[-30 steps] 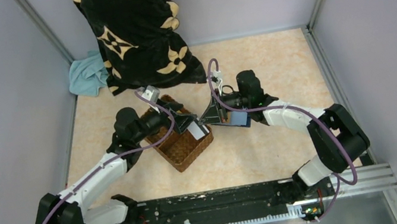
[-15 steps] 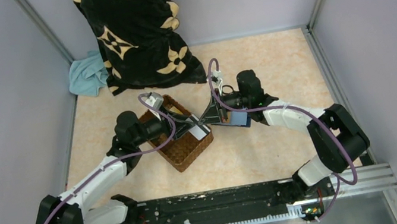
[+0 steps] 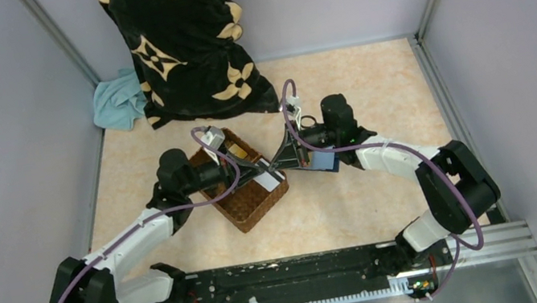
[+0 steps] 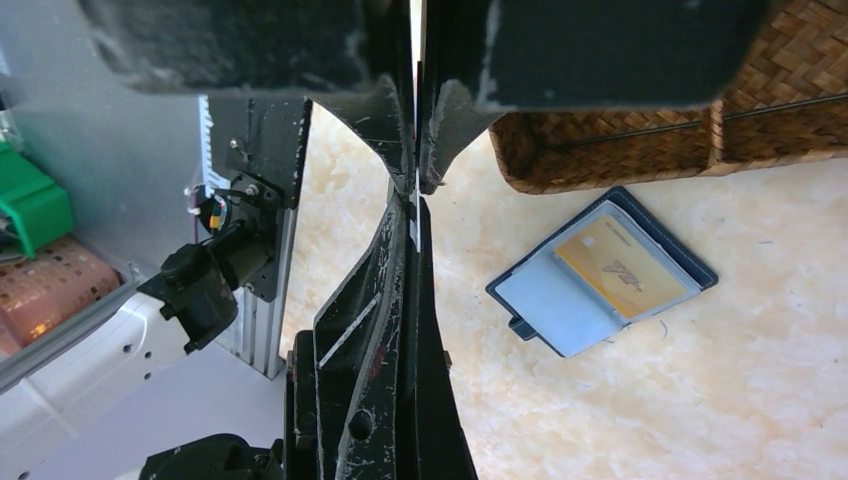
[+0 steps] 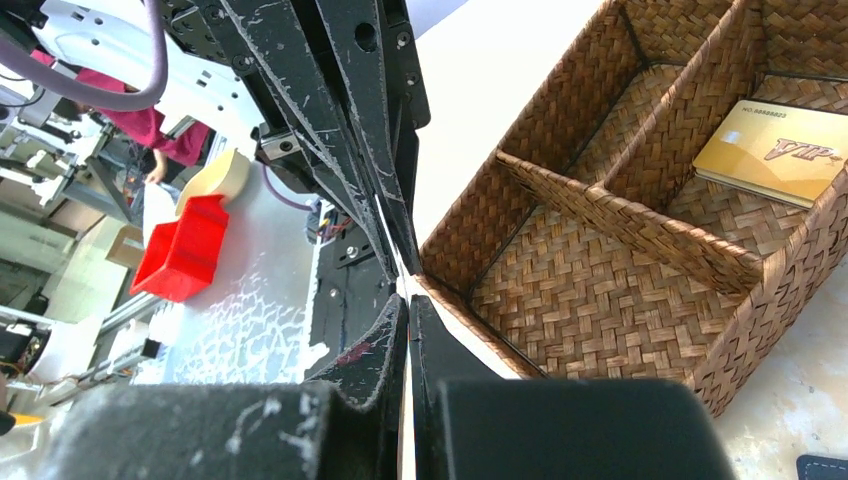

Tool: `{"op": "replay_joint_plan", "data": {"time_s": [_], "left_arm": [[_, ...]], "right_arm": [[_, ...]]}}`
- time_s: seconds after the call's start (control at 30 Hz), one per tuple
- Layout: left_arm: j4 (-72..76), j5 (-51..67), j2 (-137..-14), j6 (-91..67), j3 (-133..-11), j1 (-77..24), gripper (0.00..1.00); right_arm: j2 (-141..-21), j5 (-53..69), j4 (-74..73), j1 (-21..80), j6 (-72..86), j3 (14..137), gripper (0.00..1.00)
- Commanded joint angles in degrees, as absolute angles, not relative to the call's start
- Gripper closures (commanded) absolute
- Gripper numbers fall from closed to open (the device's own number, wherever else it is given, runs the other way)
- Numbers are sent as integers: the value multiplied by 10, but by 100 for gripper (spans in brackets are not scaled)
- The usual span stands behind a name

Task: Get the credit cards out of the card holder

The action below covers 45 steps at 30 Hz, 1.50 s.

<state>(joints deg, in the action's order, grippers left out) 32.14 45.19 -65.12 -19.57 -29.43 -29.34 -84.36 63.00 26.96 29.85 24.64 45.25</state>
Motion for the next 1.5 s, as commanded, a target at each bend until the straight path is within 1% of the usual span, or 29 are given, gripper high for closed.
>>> {"op": "replay_joint_plan", "data": {"time_s": [0.0, 0.2, 0.27, 0.37, 0.4, 0.43, 0.53, 0.6, 0.77, 0.97, 1.0, 1.17, 1.3, 1.47], "left_arm": [[338, 472, -658, -195, -308, -294, 100], [315, 434, -668, -194, -318, -290, 100], [300, 403, -667, -196, -322, -286, 100], [285, 344, -660, -202, -325, -277, 100], [282, 314, -658, -207, -326, -275, 100], [276, 280, -655, -211, -329, -273, 100], [258, 145, -654, -239, -346, -271, 100], [252, 78, -663, -243, -364, -272, 100], [222, -107, -718, -293, -412, -272, 100], [183, -287, -753, -358, -431, -288, 100], [168, -307, -756, -369, -434, -291, 100], [144, -321, -774, -412, -433, -299, 100], [130, -359, -784, -461, -423, -314, 100], [84, -408, -814, -561, -434, -343, 100]], "right_arm": [[-823, 633, 304, 301, 243, 461, 100], [-824, 609, 300, 301, 245, 461, 100], [-818, 577, 296, 296, 246, 457, 80], [-800, 512, 293, 275, 252, 445, 59], [-794, 482, 284, 268, 253, 443, 56], [-787, 447, 271, 261, 252, 441, 55], [-772, 352, 217, 255, 232, 440, 54], [-771, 314, 193, 255, 220, 442, 54], [-784, 304, 180, 255, 214, 436, 55], [-788, 294, 172, 255, 207, 423, 55], [-788, 290, 171, 255, 205, 421, 56], [-797, 290, 171, 255, 200, 420, 56], [-805, 291, 169, 255, 200, 420, 56], [-809, 291, 168, 255, 198, 417, 56]]}}
